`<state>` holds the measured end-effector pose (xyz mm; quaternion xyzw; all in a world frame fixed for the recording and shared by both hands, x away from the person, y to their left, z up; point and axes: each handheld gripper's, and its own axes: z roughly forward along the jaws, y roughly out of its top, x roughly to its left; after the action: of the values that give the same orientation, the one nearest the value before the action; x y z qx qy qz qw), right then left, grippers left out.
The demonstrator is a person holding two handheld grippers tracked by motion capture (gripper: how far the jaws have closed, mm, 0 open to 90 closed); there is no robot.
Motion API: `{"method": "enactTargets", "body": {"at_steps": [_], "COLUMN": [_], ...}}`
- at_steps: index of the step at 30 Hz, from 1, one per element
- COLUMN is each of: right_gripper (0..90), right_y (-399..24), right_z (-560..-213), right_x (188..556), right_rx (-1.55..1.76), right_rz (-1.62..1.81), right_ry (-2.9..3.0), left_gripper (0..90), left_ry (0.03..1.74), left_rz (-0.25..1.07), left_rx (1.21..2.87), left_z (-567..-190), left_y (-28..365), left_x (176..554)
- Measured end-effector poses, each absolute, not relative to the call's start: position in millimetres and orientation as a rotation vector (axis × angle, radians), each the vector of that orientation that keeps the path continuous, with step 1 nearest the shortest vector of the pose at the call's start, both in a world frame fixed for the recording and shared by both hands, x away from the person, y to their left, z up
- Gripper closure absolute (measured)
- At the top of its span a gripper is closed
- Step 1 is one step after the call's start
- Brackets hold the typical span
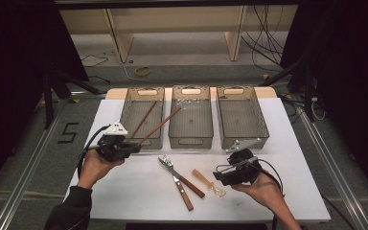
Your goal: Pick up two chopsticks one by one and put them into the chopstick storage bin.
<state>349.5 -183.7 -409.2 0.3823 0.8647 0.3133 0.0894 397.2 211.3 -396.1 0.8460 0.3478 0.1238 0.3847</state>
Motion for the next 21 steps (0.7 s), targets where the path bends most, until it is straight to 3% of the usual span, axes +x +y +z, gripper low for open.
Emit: {"method": "enactTargets", "body": {"at_steps": [21], "right_gripper": [27.2], "right_y": [-186.0], "right_z": [-405.8], "right_x": [349.7], "right_rx": [1.129], "right_rz": [0.949], "right_ry": [2.564], "left_gripper": [84.5], "left_ry": [0.981], "left_rz": [0.377], "left_rx": [2.045], "left_z": [-380.9], "left_y": [224.2], "left_x": [436.8]}}
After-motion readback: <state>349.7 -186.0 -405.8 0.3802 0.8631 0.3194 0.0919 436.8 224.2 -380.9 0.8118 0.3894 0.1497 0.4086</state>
